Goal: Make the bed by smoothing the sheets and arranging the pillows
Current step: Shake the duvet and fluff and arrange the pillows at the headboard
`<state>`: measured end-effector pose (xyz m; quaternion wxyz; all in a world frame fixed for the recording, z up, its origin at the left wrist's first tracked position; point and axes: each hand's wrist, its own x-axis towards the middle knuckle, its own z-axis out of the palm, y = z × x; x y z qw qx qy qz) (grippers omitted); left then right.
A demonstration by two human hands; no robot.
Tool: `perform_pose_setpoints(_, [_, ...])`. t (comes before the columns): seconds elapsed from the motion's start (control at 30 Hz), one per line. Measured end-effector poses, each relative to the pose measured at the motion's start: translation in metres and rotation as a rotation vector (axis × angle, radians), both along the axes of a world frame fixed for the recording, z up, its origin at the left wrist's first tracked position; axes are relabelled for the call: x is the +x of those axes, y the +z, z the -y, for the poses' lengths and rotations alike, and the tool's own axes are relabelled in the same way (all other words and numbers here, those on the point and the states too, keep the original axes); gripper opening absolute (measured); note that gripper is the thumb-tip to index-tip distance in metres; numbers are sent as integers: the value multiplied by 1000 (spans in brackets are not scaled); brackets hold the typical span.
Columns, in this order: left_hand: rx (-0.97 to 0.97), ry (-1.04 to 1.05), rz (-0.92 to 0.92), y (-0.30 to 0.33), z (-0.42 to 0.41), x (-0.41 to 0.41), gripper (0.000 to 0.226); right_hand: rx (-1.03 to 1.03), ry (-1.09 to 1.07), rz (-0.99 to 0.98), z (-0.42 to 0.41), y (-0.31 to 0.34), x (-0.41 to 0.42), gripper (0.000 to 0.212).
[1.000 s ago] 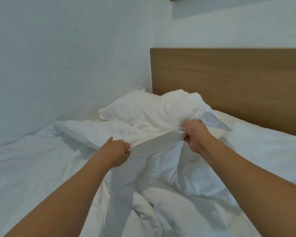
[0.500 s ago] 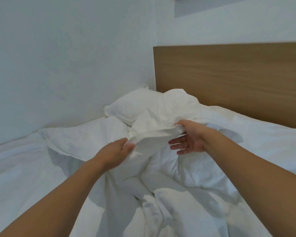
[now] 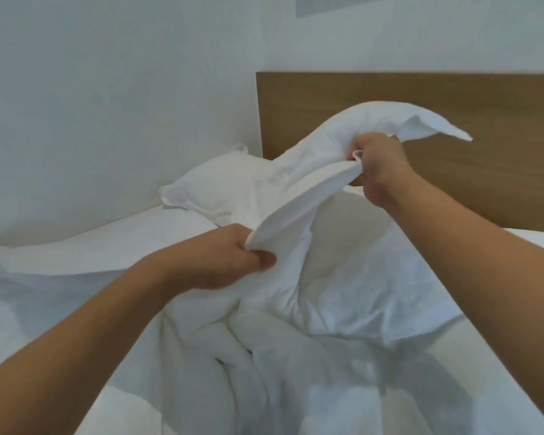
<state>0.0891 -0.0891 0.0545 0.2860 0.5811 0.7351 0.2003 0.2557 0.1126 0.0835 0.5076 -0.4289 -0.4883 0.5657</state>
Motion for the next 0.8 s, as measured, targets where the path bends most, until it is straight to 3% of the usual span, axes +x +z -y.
perform_pose_setpoints(0.1, [-88, -166, -28, -18, -9, 54, 21, -163, 19, -202, 4, -25, 27, 15])
perform_pose_setpoints(0.2, [-215, -259, -149, -97, -17, 80, 40, -234, 139, -242, 16, -80, 40, 11])
perform_pose_setpoints(0.37, [-341, -22, -10, -234, 21, 78, 62, -389, 18, -123, 23, -159, 37, 42])
perform_pose_setpoints(0.47, [-279, 108, -67, -271, 47, 94, 65, -402, -39, 89, 35, -179, 18, 41])
perform_pose_setpoints(0.57, [-256, 165, -121, -276, 47, 100, 68, -225, -58, 516, 45, -195, 5, 48])
perform_pose_setpoints(0.6, [-268, 161, -139, -278, 43, 100, 71, -184, -40, 559, 47, -198, 3, 46])
perform_pose_setpoints(0.7, [-273, 189, -214, -284, 33, 101, 73, -250, 56, 441, 50, -201, 9, 38])
perform_pose_setpoints(0.8, [-253, 200, -307, -285, 27, 101, 50, -366, 94, 260, 52, -192, 29, 19])
